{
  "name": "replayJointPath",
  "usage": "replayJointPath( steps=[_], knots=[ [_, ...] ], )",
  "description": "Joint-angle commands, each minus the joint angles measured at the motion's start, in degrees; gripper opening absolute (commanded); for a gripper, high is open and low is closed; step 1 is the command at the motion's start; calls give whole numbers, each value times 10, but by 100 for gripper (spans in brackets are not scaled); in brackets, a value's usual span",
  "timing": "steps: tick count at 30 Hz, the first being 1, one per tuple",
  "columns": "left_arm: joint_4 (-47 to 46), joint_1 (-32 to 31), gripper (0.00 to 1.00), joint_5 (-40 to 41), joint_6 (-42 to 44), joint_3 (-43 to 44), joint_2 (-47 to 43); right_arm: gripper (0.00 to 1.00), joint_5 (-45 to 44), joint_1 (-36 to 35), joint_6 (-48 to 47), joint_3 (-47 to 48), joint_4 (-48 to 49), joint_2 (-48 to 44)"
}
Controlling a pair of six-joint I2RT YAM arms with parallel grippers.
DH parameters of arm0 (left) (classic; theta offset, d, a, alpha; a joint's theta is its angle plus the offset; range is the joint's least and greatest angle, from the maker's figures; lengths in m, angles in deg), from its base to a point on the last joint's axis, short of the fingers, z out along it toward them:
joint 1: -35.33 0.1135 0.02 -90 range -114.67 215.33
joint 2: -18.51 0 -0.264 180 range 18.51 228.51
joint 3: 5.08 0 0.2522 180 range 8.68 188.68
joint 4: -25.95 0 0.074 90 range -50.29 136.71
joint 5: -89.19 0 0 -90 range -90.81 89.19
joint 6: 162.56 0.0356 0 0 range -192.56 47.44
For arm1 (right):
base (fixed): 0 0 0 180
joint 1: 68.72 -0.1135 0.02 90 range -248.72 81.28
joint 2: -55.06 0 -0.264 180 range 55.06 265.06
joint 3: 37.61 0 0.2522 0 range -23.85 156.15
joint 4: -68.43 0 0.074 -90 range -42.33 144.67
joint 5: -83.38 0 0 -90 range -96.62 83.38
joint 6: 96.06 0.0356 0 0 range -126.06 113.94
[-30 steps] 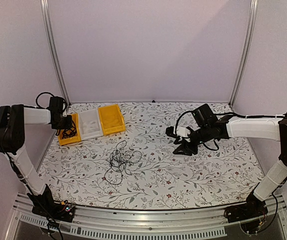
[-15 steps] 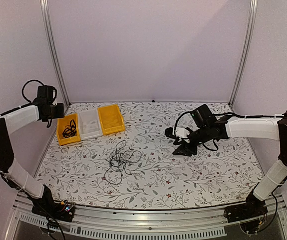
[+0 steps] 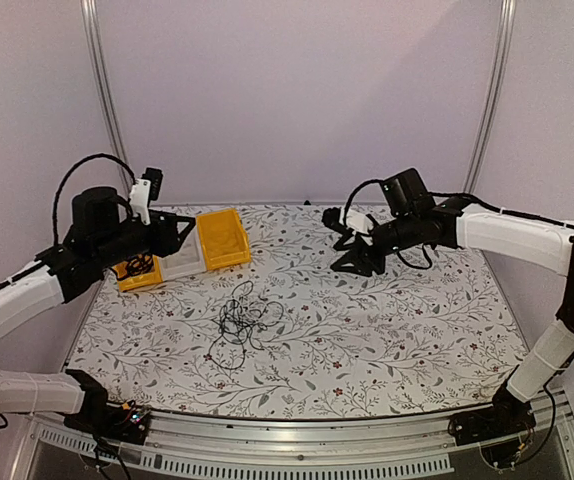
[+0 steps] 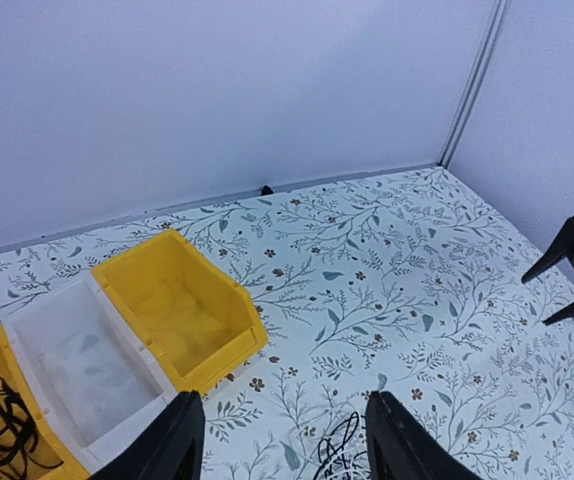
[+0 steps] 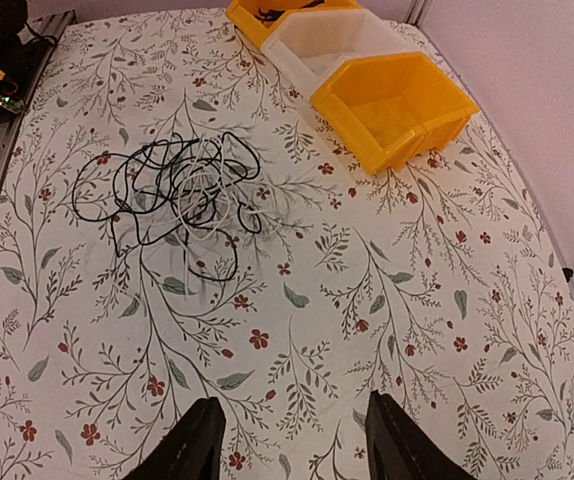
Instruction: Untangle the cables
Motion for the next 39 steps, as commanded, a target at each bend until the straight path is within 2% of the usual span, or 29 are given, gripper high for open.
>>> replayJointPath(
  steps=[1, 4, 10, 14, 25, 30, 32, 35, 39],
  knots=[
    [-57, -97, 56, 26, -41, -49, 29, 52, 48, -1, 44, 59, -21, 38],
    [-64, -154, 57, 107, -78, -70, 64, 53, 35, -13, 61, 101, -18, 87],
    [-59, -191, 57, 169, -154, -79, 148, 54, 2, -46, 82, 201, -20, 194],
    [-62, -209, 56, 214, -201, -90, 163, 55, -13, -69, 85, 267, -24, 260],
    [-61, -212, 55, 226, -251, -138, 119, 56, -16, -111, 79, 403, -27, 411],
    [-58, -214, 55, 225, -252, -154, 94, 55, 8, -117, 80, 435, -28, 442],
    [-62, -213, 55, 221, -251, -158, 95, 52, 22, -120, 78, 438, -21, 448],
    [-79, -214, 55, 210, -246, -162, 110, 41, 40, -123, 80, 443, -11, 452],
    [-108, -220, 55, 199, -231, -155, 147, 19, 69, -124, 89, 447, -3, 451]
  ],
)
